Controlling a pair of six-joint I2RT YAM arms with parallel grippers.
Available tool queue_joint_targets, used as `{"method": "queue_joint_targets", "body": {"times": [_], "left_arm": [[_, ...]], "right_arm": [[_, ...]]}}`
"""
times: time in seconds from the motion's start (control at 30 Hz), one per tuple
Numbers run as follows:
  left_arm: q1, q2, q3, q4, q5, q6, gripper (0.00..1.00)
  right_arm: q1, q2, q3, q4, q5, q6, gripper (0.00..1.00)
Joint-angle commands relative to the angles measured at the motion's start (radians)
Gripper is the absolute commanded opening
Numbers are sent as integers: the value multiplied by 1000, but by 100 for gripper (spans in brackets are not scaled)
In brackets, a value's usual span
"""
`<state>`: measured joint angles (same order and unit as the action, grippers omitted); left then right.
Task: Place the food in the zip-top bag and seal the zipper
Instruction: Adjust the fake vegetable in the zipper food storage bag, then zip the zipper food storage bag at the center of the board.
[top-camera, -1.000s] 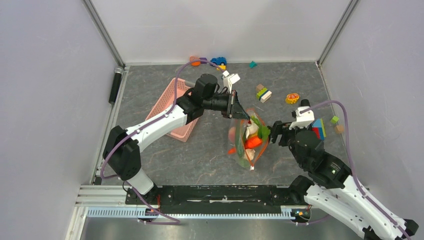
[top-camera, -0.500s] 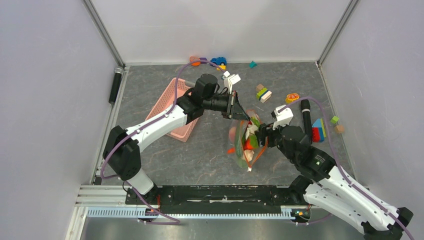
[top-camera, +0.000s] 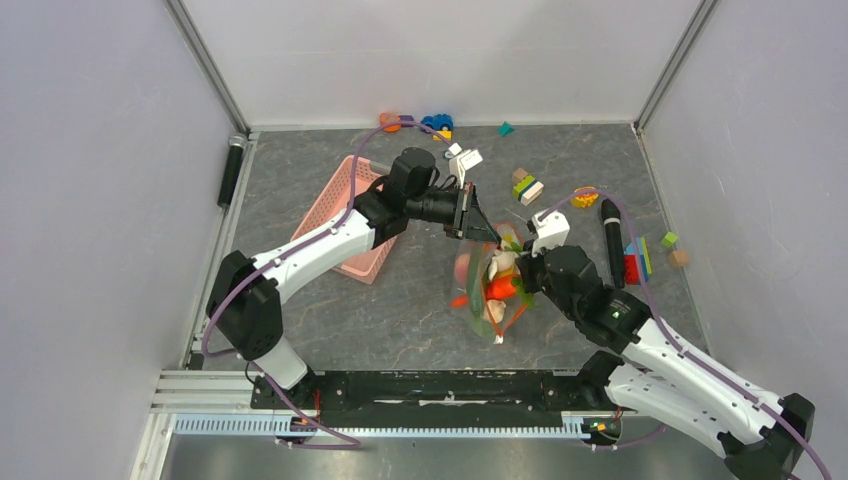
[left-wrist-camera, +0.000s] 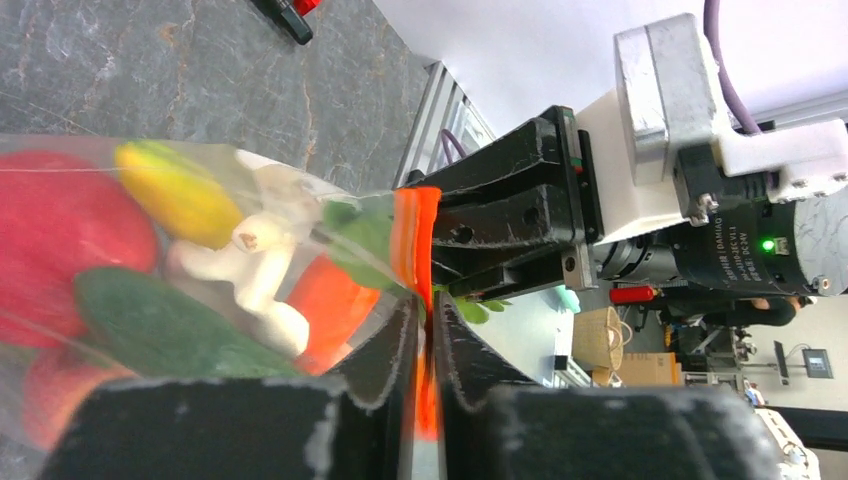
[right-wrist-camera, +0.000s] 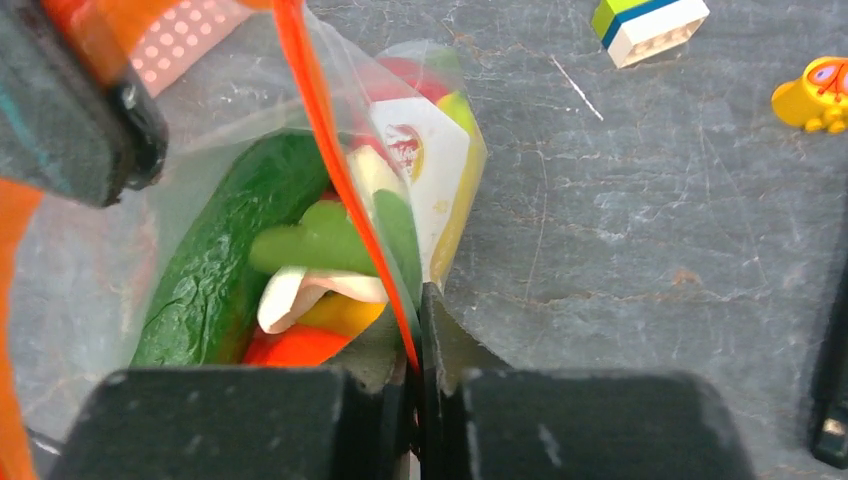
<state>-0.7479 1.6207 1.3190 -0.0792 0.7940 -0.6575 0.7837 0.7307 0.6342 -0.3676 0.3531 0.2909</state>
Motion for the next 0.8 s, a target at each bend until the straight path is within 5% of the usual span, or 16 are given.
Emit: {"method": "queue_joint_targets", "body": {"times": [0.0, 0.2, 0.4, 0.57, 0.77], "left_arm": [[-2, 1, 43, 59, 46, 8, 29], [-18, -99, 8, -112, -184, 171, 99], [-169, -337, -182, -203, -738, 317, 100], [-327, -507, -399, -117, -886, 272, 100], [-530, -543, -450, -78, -1060, 199, 100]], "right_arm": [[2, 22, 35, 9, 85, 75, 0], [2, 140, 188, -209, 323, 316, 0], [0, 309, 387, -410, 440, 488, 0], [0, 467, 543, -519, 465, 543, 0], [-1, 573, 607, -587, 470, 620, 0]]}}
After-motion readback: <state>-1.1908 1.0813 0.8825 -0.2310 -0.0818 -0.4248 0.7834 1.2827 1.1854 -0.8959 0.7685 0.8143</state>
